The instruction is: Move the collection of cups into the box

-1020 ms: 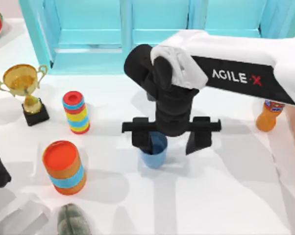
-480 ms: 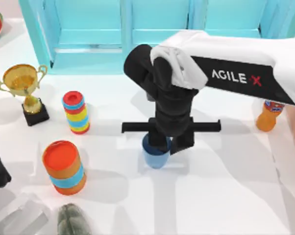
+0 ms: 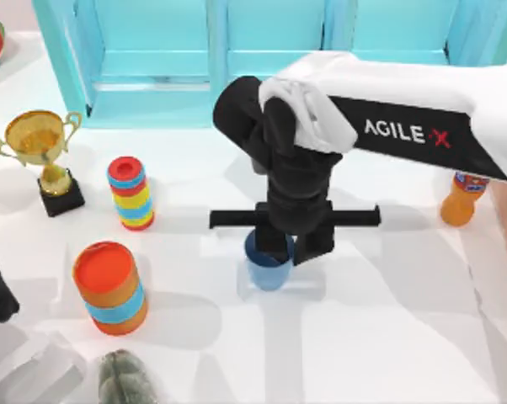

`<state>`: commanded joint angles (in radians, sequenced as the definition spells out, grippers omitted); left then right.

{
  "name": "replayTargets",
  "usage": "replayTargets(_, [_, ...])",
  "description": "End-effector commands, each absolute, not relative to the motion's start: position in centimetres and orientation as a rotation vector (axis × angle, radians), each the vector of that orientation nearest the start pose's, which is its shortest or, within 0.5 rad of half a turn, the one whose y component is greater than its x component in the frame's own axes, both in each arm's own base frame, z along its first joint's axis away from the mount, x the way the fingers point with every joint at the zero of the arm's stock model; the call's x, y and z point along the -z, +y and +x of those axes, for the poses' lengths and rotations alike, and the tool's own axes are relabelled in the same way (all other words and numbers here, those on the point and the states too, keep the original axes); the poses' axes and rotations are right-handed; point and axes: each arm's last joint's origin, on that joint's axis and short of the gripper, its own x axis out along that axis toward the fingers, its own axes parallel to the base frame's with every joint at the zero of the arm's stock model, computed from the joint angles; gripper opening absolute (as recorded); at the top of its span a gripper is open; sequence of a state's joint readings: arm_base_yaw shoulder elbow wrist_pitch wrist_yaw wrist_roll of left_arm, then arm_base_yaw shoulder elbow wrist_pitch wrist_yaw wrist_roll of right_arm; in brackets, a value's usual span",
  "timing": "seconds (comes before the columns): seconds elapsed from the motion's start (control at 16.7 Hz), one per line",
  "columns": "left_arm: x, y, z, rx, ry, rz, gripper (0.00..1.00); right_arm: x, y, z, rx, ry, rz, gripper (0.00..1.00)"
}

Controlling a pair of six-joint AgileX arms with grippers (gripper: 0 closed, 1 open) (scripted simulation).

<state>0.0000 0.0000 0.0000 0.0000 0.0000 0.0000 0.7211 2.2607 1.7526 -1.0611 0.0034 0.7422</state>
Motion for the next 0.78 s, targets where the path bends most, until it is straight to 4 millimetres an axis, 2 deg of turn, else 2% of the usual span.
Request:
replayTargets(0.18, [-16.0, -0.1, 10.6, 0.000, 0.000, 0.000, 1.00, -16.0, 27.2, 32.7, 0.001, 1.576, -0.002, 0.00])
replayTargets(0.42, [-16.0, -0.1, 10.6, 0.000, 0.000, 0.000, 1.00, -21.3, 21.9, 32.7, 0.007, 1.576, 0.003, 0.00])
replayTargets(0.54, [-16.0, -0.1, 10.6, 0.000, 0.000, 0.000, 1.00, -23.1, 19.9, 32.5, 0.008, 1.571, 0.009, 0.00])
replayTargets(0.78, [-16.0, -0.1, 10.6, 0.000, 0.000, 0.000, 1.00, -23.7, 19.3, 32.4, 0.008, 1.569, 0.011, 0.00])
